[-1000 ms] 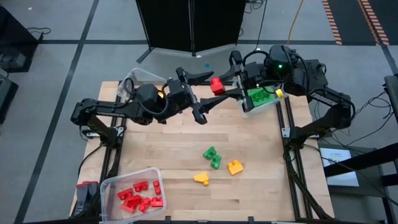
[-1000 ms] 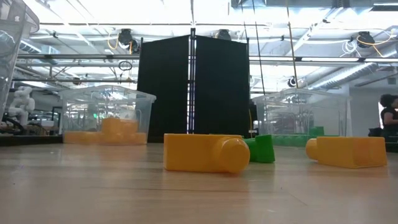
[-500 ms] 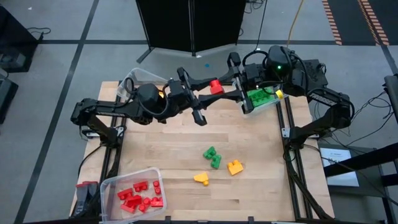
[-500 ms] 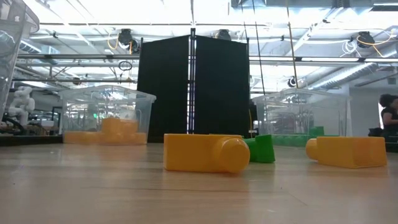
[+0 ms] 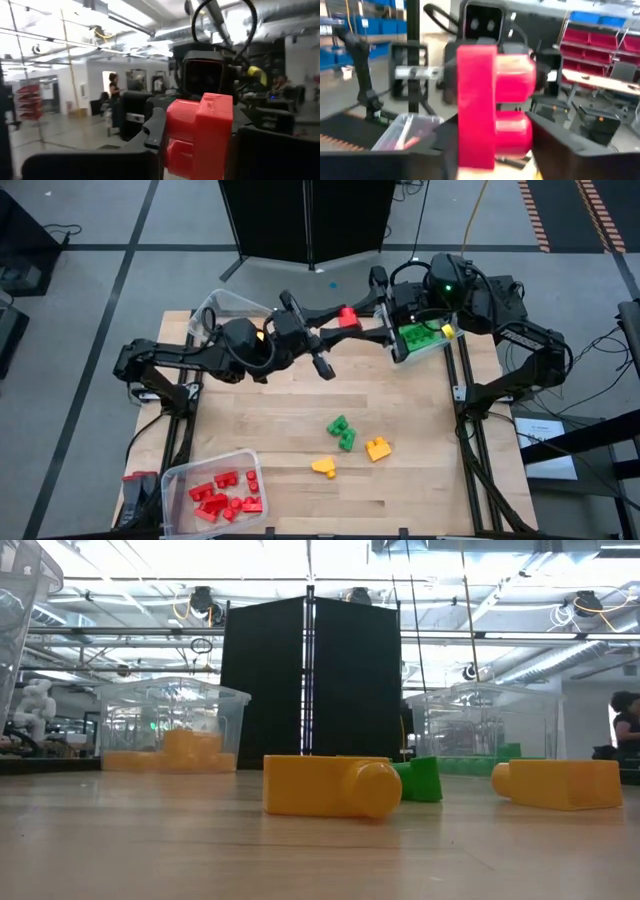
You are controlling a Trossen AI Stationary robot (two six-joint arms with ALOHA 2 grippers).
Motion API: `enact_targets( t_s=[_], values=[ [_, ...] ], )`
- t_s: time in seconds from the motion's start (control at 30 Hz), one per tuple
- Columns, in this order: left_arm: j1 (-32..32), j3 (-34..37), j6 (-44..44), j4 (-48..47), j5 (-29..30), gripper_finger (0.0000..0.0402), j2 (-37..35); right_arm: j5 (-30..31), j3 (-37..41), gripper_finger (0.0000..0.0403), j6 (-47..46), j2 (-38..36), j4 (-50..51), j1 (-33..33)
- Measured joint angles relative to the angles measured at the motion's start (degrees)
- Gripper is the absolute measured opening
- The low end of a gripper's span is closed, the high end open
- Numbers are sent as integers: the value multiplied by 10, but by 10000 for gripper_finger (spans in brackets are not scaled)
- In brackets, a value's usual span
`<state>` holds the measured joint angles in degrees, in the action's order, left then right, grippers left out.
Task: Sort blocks
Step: Put the red game piece into the bottom transparent bin
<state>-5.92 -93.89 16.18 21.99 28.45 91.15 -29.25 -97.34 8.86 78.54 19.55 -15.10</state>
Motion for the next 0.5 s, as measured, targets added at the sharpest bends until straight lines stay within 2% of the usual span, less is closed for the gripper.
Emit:
enact_targets(
  t_s=[0.1,0.2,0.27,0.37,0.43,0.5],
  values=[
    [-2,0,7,-15,43,50,-8,22,0,296,1,-11,53,-6],
    [-1,-1,7,-48,102,49,-15,39,0,351,14,-21,99,-8],
    [-1,-1,9,-74,169,49,-14,40,0,362,20,-27,127,-7],
    [5,-1,7,-142,319,49,-13,40,0,358,22,-38,163,-7],
    [17,-1,-29,-225,405,49,-14,40,0,348,25,-44,179,-7],
    [32,-1,-107,-340,445,49,-17,41,0,338,28,-49,199,-7]
  ],
)
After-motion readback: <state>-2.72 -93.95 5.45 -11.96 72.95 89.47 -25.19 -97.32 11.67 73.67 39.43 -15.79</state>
